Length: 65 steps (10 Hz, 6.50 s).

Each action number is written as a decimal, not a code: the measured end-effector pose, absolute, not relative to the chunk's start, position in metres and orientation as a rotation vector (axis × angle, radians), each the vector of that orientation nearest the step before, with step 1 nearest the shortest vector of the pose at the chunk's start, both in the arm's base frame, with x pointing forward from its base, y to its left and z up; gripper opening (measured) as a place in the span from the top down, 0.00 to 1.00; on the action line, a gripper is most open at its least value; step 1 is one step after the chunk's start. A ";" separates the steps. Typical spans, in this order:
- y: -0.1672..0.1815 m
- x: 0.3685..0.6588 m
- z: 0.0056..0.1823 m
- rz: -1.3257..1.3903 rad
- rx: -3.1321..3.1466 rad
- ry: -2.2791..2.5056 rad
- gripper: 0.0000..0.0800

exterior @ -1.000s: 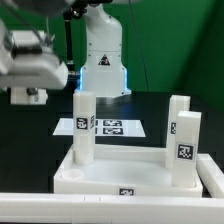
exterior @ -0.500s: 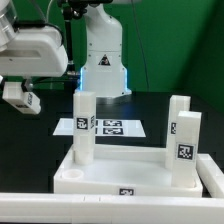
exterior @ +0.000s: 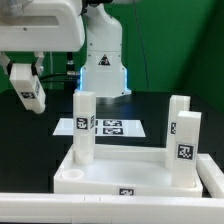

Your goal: Assemble desk

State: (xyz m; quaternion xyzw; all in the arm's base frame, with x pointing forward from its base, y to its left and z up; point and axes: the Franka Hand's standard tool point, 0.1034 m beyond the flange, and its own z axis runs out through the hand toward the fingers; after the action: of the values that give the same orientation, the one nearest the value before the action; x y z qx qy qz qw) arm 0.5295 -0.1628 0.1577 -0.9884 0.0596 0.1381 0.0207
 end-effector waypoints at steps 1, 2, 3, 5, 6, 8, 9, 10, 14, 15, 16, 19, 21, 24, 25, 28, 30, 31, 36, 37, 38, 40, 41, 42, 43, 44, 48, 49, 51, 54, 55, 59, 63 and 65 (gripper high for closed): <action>-0.166 0.534 0.157 0.306 -3.097 0.189 0.64; -0.165 0.535 0.156 0.203 -3.113 0.199 0.64; -0.156 0.539 0.155 0.137 -3.117 0.204 0.64; -0.134 0.560 0.164 0.045 -3.131 0.153 0.64; -0.130 0.569 0.167 0.021 -3.137 0.127 0.64; -0.132 0.571 0.164 -0.022 -3.151 0.122 0.64; -0.133 0.572 0.164 -0.035 -3.153 0.123 0.64; -0.132 0.580 0.167 -0.138 -3.151 0.148 0.64; -0.099 0.618 0.175 -0.458 -3.120 0.182 0.64; -0.101 0.618 0.175 -0.455 -3.122 0.179 0.64; -0.103 0.617 0.174 -0.454 -3.122 0.184 0.64; -0.090 0.620 0.169 -0.455 -3.114 0.206 0.64; -0.081 0.624 0.158 -0.455 -3.121 0.183 0.64; -0.082 0.623 0.147 -0.456 -3.133 0.178 0.64; -0.082 0.623 0.147 -0.456 -3.133 0.178 0.64; -0.082 0.622 0.146 -0.453 -3.134 0.179 0.64; -0.080 0.622 0.140 -0.442 -3.138 0.173 0.64; -0.080 0.621 0.138 -0.437 -3.140 0.172 0.64; -0.080 0.619 0.132 -0.421 -3.144 0.171 0.64; -0.080 0.618 0.129 -0.423 -3.147 0.171 0.64; -0.081 0.617 0.126 -0.429 -3.151 0.171 0.64; -0.082 0.617 0.126 -0.461 -3.154 0.171 0.64; -0.082 0.617 0.126 -0.471 -3.155 0.170 0.64; -0.081 0.617 0.126 -0.486 -3.156 0.169 0.64; -0.081 0.618 0.126 -0.496 -3.157 0.168 0.64; -0.081 0.618 0.126 -0.504 -3.157 0.167 0.64; -0.081 0.618 0.126 -0.503 -3.157 0.167 0.41; -0.081 0.617 0.125 -0.500 -3.158 0.166 0.24; -0.081 0.617 0.123 -0.492 -3.161 0.161 0.20; -0.087 0.617 0.138 -0.481 -3.150 0.167 0.19; -0.087 0.616 0.145 -0.454 -3.139 0.172 0.19; -0.087 0.616 0.146 -0.394 -3.133 0.174 0.19; -0.089 0.617 0.126 0.072 -3.107 0.160 0.19; -0.083 0.625 0.123 0.114 -3.111 0.154 0.19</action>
Offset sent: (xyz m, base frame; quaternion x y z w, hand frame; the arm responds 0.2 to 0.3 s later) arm 0.0281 0.0447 0.0095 -0.0006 0.2129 0.0150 0.9769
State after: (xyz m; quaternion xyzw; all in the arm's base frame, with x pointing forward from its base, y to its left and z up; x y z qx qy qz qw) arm 0.6250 -0.0833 0.1232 -0.9980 0.0494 0.0366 0.0125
